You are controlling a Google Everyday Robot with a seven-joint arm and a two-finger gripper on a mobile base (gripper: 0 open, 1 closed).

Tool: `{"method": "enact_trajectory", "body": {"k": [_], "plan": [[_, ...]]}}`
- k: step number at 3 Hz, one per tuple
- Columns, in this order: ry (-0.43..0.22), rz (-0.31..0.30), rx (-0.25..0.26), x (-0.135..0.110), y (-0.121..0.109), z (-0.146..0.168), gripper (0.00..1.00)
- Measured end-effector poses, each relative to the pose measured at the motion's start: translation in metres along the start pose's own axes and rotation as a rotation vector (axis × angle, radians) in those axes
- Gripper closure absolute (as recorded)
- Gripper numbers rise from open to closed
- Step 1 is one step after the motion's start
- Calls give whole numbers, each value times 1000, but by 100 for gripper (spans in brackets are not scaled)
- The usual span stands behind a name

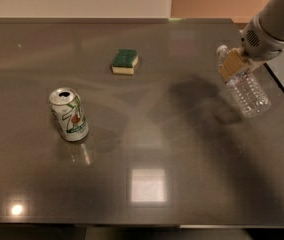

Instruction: Place water bottle upright

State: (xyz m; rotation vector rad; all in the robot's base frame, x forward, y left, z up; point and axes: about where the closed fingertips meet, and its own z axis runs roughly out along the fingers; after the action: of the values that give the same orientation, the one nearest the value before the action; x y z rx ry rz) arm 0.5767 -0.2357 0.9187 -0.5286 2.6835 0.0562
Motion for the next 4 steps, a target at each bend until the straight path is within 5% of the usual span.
{"method": "enact_trajectory", "body": {"k": [2, 4], "plan": [[-380, -274, -97, -57, 38, -25, 100], [-683, -392, -209, -72, 71, -40, 100]]}}
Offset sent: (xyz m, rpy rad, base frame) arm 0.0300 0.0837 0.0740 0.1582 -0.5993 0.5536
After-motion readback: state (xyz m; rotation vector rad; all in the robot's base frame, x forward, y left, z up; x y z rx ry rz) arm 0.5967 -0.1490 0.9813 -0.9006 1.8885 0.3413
